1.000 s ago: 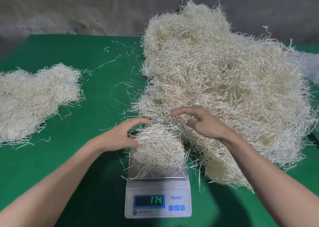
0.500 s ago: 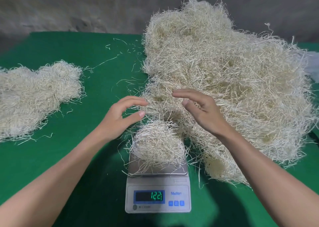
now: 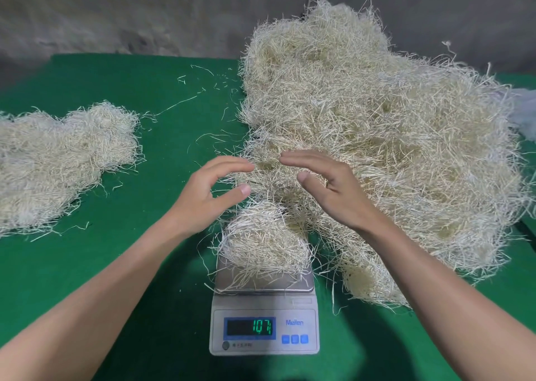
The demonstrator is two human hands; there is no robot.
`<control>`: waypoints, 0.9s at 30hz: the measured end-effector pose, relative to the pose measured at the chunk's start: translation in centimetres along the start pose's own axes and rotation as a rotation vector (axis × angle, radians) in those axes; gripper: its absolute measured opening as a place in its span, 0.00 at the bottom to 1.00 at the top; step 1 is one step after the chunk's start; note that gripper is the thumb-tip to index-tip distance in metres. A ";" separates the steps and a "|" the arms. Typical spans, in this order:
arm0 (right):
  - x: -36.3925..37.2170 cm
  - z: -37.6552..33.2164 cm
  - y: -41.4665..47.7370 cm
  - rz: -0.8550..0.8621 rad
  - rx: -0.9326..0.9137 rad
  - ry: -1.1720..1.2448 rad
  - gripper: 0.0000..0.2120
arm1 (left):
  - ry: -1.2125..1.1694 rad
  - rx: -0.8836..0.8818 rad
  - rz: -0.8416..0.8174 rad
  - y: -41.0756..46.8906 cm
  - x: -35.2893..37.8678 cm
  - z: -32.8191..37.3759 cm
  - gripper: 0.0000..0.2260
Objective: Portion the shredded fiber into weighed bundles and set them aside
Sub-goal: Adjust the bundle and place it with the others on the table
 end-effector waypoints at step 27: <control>11.5 8.0 -5.9 -0.633 0.129 -0.582 0.44 | 0.366 -0.462 -0.049 -4.4 4.6 -7.8 0.30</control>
Point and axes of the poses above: each hand's wrist, its own y-axis towards the middle knuckle, its own x-axis out of the palm, z = x × y, the point moved 4 cm from there along y, towards the middle knuckle, and after that the axes turned 2 degrees about x, right-handed, at the moved point
